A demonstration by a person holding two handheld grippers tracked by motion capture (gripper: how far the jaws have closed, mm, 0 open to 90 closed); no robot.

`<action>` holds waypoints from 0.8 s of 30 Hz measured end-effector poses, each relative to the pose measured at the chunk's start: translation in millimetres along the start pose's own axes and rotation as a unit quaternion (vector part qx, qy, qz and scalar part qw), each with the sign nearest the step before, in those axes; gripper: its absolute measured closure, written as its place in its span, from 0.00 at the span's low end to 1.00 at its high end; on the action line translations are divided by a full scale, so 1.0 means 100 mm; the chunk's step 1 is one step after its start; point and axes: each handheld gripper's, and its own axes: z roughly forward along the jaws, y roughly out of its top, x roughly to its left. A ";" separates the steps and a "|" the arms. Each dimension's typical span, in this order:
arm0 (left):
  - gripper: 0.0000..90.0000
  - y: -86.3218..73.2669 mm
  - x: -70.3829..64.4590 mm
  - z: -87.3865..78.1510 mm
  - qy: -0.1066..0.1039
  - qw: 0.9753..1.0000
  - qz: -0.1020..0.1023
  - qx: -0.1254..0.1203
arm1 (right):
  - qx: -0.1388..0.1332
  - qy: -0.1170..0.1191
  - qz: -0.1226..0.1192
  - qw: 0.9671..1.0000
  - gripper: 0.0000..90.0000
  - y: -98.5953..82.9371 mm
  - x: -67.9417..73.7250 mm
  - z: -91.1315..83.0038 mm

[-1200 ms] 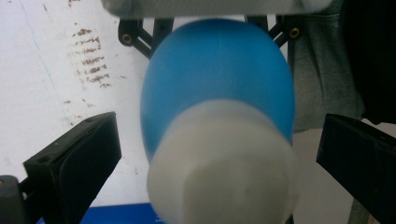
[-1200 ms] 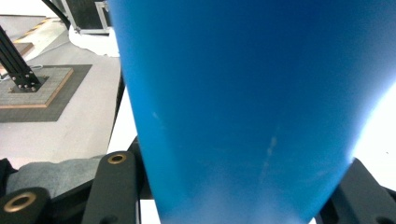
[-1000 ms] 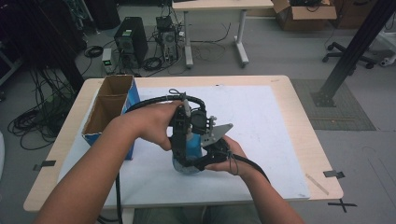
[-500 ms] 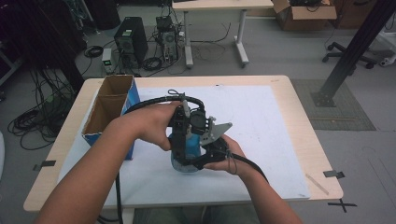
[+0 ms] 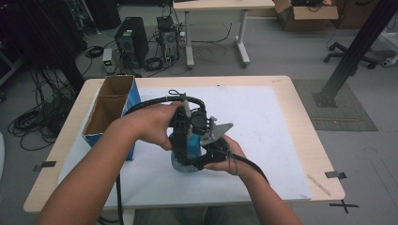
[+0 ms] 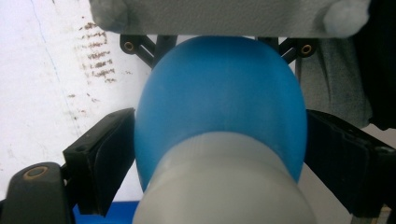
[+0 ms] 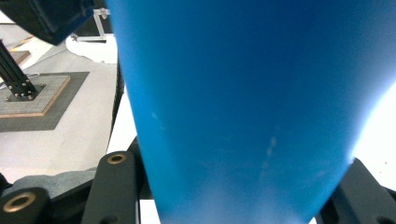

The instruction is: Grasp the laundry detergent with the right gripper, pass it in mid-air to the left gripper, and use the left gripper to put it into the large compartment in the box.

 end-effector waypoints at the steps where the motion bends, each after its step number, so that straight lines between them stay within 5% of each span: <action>1: 0.15 0.00 0.00 0.00 0.001 1.000 0.000 0.000 | 0.000 0.000 0.000 1.000 0.51 0.00 0.00 0.00; 24: 0.27 0.01 0.00 -0.01 0.004 1.000 0.000 0.002 | -0.004 -0.002 0.004 1.000 0.51 0.01 0.01 -0.01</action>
